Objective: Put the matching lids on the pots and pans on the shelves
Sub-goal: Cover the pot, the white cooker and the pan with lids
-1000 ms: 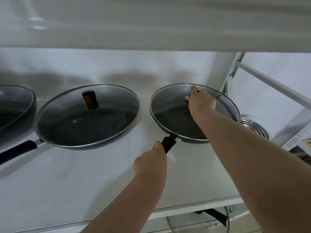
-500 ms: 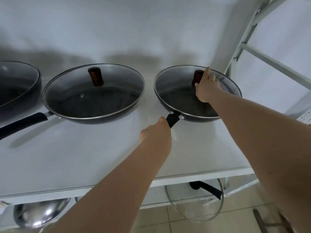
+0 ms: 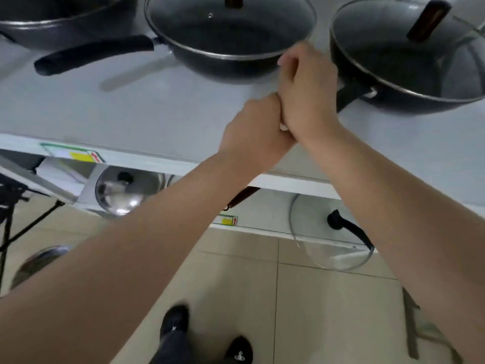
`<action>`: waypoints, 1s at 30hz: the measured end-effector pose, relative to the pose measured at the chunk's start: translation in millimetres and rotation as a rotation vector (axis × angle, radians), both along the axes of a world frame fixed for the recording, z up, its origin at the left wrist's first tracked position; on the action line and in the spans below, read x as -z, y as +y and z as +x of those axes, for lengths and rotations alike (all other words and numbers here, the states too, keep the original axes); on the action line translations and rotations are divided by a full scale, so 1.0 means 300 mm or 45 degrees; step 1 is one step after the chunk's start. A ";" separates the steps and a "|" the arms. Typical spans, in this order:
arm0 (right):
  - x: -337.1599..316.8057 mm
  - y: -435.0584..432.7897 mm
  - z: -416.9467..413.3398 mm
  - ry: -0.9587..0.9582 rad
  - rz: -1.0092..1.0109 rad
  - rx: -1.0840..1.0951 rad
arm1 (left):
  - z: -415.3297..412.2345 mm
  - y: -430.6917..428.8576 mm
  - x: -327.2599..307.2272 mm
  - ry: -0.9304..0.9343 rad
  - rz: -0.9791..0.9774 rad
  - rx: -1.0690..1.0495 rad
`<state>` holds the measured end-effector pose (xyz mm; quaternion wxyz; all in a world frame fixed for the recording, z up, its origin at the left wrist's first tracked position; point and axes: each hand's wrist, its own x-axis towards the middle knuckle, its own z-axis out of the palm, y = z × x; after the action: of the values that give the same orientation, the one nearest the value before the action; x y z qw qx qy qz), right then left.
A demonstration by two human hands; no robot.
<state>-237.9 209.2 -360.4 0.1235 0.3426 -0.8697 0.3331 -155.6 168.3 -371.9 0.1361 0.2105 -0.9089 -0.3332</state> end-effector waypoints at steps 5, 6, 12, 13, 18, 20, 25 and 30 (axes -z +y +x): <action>0.037 -0.112 0.273 -0.027 -0.157 -0.246 | 0.259 -0.116 0.069 0.109 -0.049 -0.158; 0.050 -0.138 0.317 -0.056 -0.171 -0.272 | 0.303 -0.140 0.080 0.109 -0.053 -0.182; 0.192 -0.299 0.528 -0.345 -0.211 -0.352 | 0.525 -0.284 0.174 0.014 -0.106 -0.243; 0.223 -0.323 0.560 -0.359 -0.221 -0.357 | 0.558 -0.308 0.201 -0.006 -0.110 -0.247; 0.426 -0.406 0.710 -0.456 -0.175 -0.459 | 0.729 -0.400 0.388 -0.191 -0.095 -0.234; 0.519 -0.428 0.761 -0.490 -0.126 -0.508 | 0.791 -0.427 0.467 -0.264 -0.066 -0.240; 0.733 -0.447 0.866 -0.614 -0.024 -0.549 | 0.901 -0.442 0.646 -0.473 -0.009 -0.294; 0.898 -0.473 0.907 -0.703 0.092 -0.557 | 0.940 -0.488 0.820 -0.572 0.117 -0.368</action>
<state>34.3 67.2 -629.8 -0.2026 0.4220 -0.7876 0.4008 126.3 22.0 -617.9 -0.0325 0.4126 -0.8609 -0.2961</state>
